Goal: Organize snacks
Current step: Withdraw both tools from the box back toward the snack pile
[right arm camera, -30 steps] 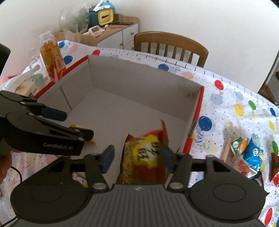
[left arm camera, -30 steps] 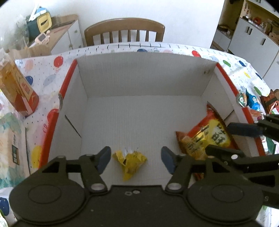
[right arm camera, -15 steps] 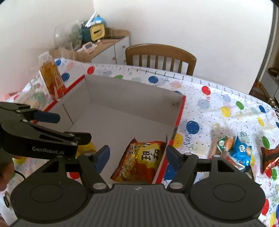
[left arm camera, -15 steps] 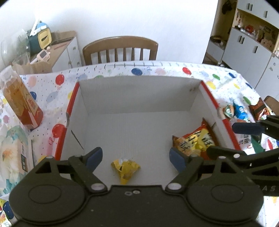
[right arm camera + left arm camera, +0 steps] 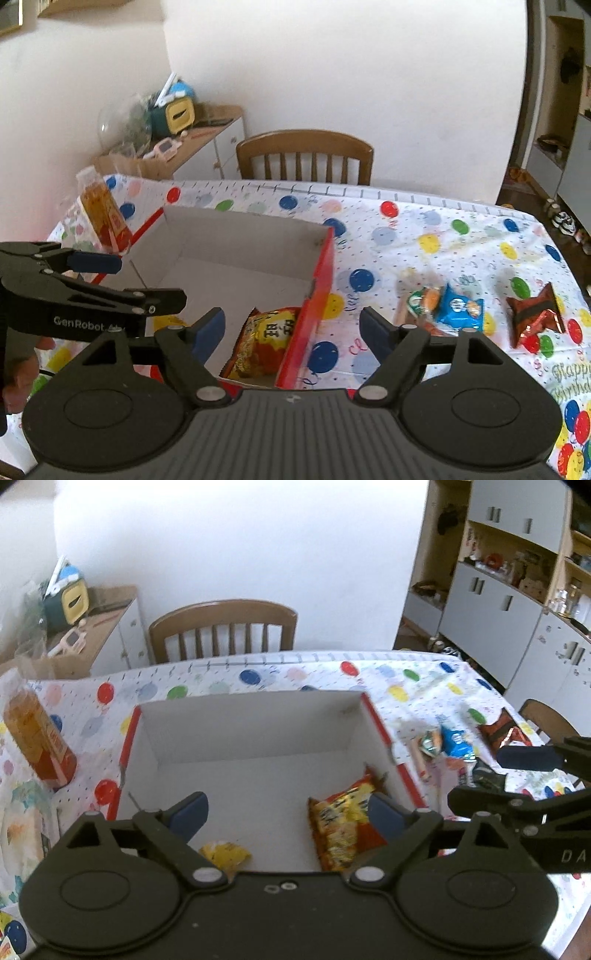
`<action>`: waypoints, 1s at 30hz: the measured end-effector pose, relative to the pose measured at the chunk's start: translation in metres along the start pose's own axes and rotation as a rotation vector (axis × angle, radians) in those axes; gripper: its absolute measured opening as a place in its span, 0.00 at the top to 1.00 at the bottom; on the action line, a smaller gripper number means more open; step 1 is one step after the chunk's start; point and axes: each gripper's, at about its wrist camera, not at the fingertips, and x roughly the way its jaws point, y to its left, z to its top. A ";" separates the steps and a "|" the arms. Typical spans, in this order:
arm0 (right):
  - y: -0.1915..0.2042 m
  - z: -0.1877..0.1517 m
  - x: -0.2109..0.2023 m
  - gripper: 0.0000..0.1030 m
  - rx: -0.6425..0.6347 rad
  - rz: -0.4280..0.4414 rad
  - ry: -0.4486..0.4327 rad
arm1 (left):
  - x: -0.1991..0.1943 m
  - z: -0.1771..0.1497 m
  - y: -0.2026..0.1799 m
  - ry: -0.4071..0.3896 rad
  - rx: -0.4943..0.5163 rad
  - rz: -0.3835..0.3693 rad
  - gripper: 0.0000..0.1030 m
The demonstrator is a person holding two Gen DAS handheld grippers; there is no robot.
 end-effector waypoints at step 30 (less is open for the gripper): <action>-0.180 -0.066 -0.062 0.18 -0.002 0.023 -0.013 | -0.012 -0.017 -0.155 -0.038 0.027 -0.001 0.00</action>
